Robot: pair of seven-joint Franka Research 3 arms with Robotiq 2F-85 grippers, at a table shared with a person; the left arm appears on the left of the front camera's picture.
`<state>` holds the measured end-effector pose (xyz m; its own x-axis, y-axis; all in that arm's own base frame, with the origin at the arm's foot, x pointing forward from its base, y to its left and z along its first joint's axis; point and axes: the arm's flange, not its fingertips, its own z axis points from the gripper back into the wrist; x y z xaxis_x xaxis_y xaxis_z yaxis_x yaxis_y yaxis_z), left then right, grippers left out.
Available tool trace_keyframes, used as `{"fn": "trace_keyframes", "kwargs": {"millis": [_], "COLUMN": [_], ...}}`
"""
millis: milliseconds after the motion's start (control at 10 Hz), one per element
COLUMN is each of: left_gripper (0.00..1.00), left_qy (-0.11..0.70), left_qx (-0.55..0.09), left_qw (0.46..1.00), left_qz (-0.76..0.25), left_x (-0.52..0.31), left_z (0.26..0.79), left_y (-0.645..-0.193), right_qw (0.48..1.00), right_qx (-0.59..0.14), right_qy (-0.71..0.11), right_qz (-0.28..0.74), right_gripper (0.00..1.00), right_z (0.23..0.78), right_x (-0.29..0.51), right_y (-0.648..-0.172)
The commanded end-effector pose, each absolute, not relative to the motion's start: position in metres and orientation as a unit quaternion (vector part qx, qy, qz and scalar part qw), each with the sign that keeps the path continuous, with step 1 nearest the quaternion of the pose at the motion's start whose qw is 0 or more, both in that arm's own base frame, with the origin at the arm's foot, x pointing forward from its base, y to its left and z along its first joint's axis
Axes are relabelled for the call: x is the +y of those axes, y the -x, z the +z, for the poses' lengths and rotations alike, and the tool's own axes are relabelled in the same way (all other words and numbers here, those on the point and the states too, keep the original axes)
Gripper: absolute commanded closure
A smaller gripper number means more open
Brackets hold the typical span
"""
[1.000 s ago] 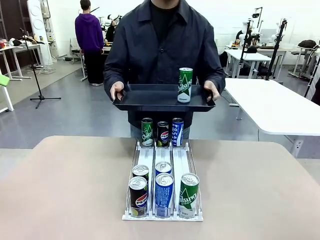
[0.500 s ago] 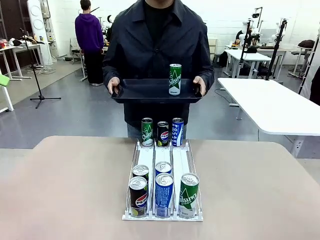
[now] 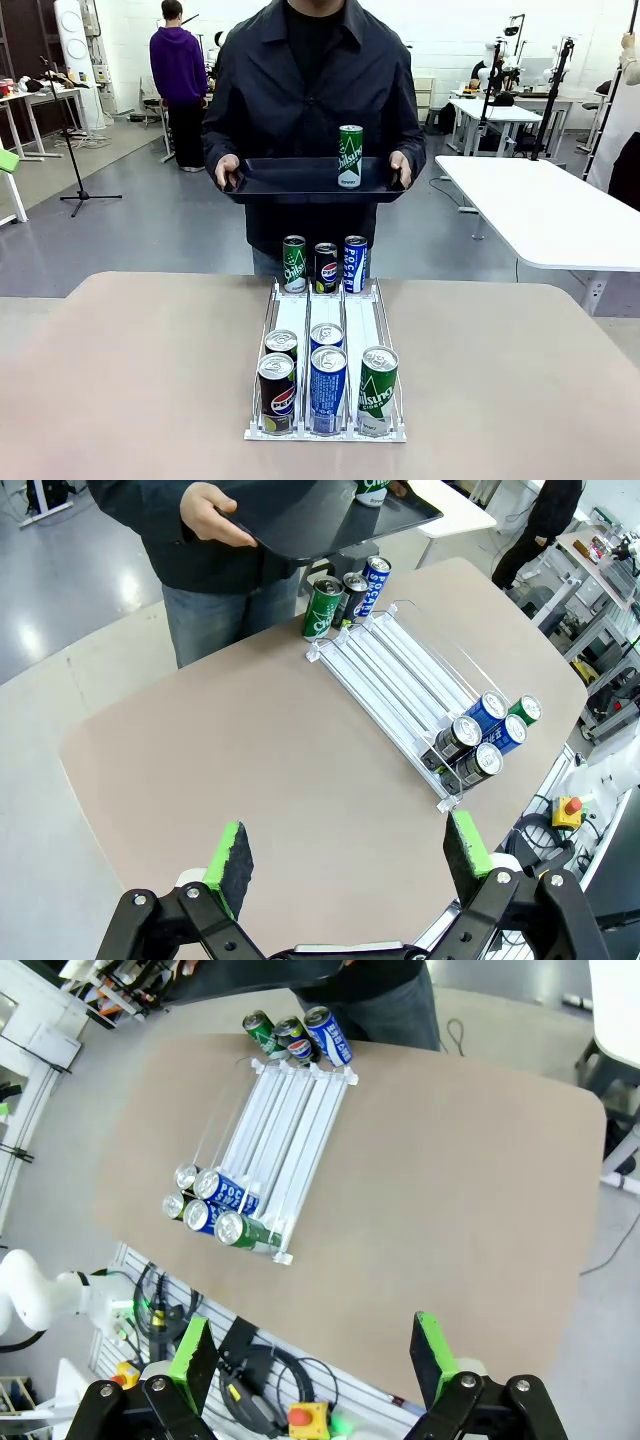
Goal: Retrieve and hand over the desired beverage to the person.
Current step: Pick up another can of the same type that the person held from the Automatic Can Dispenser.
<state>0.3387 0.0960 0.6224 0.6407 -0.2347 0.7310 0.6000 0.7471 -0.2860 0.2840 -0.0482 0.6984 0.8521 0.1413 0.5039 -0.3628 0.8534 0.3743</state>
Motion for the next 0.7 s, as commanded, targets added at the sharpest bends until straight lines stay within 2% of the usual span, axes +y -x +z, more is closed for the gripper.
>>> {"fn": "trace_keyframes", "kwargs": {"millis": [0, 600], "left_gripper": [0.00, 0.00], "left_qy": [0.265, 0.265], "left_qx": [-0.353, -0.353], "left_qw": [0.861, 0.861], "left_qz": [-0.251, -0.251], "left_x": [0.0983, 0.0983], "left_z": [0.6218, 0.6218], "left_y": [-0.3385, -0.3385], "right_qw": [0.930, 0.930], "right_qx": [-0.238, -0.238], "right_qy": [-0.242, -0.242], "right_qz": [0.144, 0.144], "right_gripper": [0.00, 0.00], "right_z": [0.6976, 0.6976], "right_x": [-0.0486, -0.0486], "right_y": [-0.2833, -0.2833]}}
